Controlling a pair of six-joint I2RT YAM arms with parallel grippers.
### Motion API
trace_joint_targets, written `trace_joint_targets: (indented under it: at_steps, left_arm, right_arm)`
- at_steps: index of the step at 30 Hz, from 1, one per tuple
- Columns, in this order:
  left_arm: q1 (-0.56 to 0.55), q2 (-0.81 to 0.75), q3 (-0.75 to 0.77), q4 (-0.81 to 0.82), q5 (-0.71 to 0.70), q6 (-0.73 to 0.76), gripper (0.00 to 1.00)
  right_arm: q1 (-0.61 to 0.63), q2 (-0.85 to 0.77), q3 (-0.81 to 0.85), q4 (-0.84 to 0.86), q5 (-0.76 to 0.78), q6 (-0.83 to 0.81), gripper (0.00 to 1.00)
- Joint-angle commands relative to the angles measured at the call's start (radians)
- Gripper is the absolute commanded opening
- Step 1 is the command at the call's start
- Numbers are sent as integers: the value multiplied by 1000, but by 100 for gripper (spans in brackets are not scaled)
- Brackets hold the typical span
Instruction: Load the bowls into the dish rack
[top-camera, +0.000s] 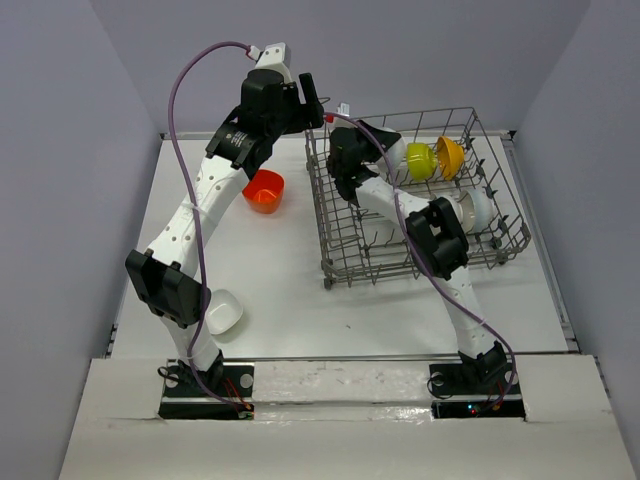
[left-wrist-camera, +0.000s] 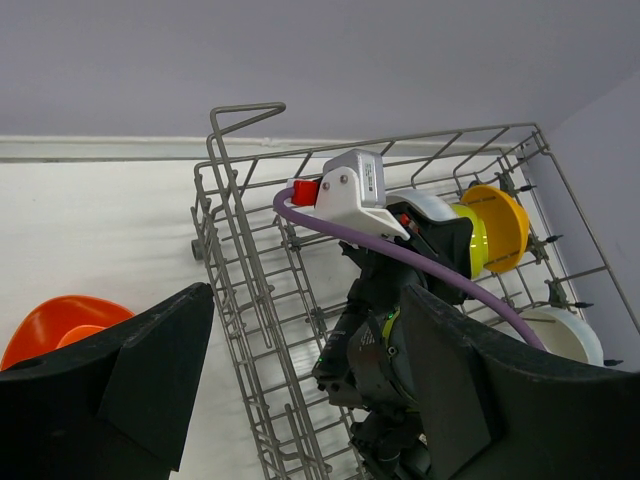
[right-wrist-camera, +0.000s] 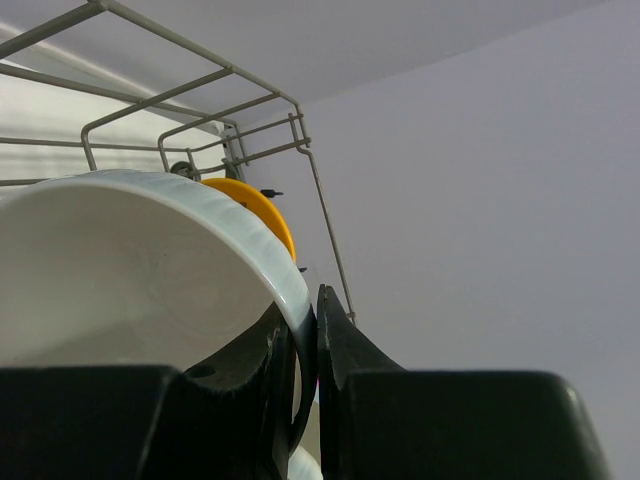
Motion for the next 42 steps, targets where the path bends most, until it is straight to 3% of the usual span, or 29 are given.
trace_joint_targets:
  at_steps: [1, 42]
  left_arm:
    - [0, -12, 45, 20, 20, 9, 84]
    - [0, -24, 38, 22, 18, 9, 84]
  right_arm:
    - [6, 94, -29, -49, -46, 30, 9]
    - [63, 65, -89, -68, -80, 103, 29]
